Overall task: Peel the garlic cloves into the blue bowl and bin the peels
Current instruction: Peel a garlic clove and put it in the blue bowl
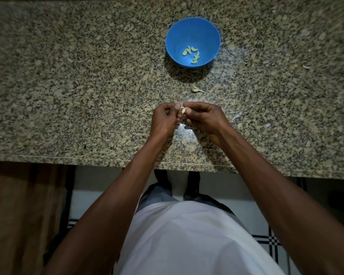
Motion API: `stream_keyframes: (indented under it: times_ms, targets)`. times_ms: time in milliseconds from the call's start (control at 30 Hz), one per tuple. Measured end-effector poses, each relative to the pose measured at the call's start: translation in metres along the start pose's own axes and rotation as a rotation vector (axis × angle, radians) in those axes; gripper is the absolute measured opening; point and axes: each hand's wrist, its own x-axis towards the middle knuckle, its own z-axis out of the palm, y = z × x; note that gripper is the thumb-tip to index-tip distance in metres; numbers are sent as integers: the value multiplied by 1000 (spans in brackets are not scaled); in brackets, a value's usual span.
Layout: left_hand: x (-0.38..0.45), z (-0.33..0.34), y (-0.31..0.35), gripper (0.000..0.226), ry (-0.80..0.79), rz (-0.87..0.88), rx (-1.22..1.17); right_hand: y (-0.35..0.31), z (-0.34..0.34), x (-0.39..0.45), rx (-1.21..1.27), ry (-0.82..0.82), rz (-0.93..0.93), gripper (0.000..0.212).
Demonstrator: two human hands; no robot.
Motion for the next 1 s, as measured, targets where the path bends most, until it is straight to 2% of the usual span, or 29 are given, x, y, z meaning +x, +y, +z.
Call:
stream_keyframes:
  times_ms: [267, 433, 667, 1000]
  targets:
    - [-6, -10, -5, 12, 42, 52, 86, 1, -5, -3, -126, 36, -59, 25]
    - [-12, -14, -5, 16, -36, 190, 134, 4, -7, -2, -229, 33, -142, 24]
    - [-18, -16, -4, 18, -69, 279, 108, 8, -7, -3, -84, 38, -105, 22]
    - [-16, -19, 2, 18, -54, 484, 455, 4, -8, -3, 29, 14, -79, 24]
